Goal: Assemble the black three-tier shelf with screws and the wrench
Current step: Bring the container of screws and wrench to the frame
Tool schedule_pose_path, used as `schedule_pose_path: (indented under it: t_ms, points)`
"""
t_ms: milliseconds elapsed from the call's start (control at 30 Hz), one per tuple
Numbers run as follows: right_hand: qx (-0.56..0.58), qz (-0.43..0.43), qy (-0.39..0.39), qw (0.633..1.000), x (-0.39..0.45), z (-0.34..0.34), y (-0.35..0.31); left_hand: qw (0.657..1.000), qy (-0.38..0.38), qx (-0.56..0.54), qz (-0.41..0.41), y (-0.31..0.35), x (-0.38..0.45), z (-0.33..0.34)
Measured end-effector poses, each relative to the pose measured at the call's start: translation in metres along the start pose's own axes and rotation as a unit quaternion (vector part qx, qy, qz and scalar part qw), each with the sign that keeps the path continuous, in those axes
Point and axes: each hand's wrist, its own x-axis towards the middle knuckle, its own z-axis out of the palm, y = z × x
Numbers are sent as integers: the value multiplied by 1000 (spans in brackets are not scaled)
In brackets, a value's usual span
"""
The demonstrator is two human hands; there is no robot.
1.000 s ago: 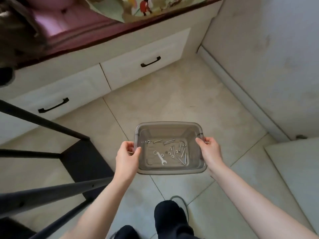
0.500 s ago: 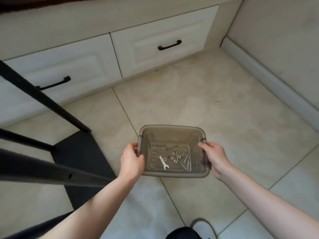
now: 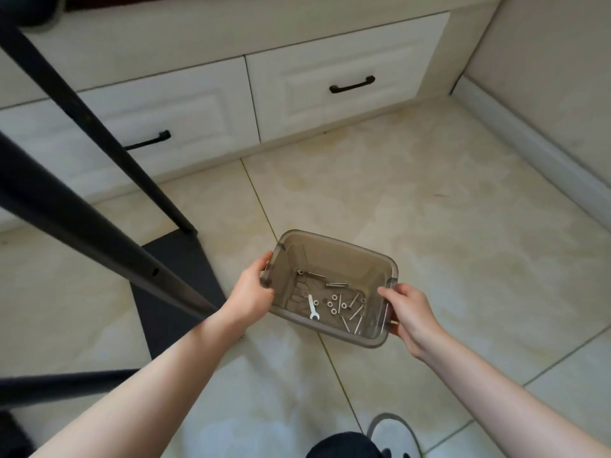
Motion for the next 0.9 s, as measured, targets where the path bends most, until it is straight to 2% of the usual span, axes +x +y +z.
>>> schedule_pose_path:
  t_ms: [133, 267, 367, 433, 500, 567, 667, 767, 900]
  points:
    - [10, -7, -10, 1000, -7, -3, 11, 999, -16, -34, 0, -6, -6, 3]
    - [-24, -20, -25, 999, -6, -12, 19, 992, 23, -105, -67, -17, -22, 13]
    - [-84, -36, -16, 996, -2, -21, 16, 944, 57, -251, -207, -19, -46, 35]
    - [-127, -73, -4, 989, 1, -24, 3, 901, 19, -318, -295, -17, -59, 54]
    - [-165, -126, -4, 978, 7, -22, -11, 875, -43, -349, -334, -13, -70, 69]
    - [-211, -161, -11, 964, 14, -17, -22, 873, -76, -354, -327, -10, -75, 78]
    - [-250, -175, -16, 952, 20, -9, -26, 887, -89, -350, -286, -7, -75, 82]
    - [-211, -147, -2, 966, 24, -9, -18, 898, -90, -338, -266, -6, -69, 76]
    - [-114, -90, -3, 989, 25, -8, -12, 920, -50, -314, -229, -3, -57, 64]
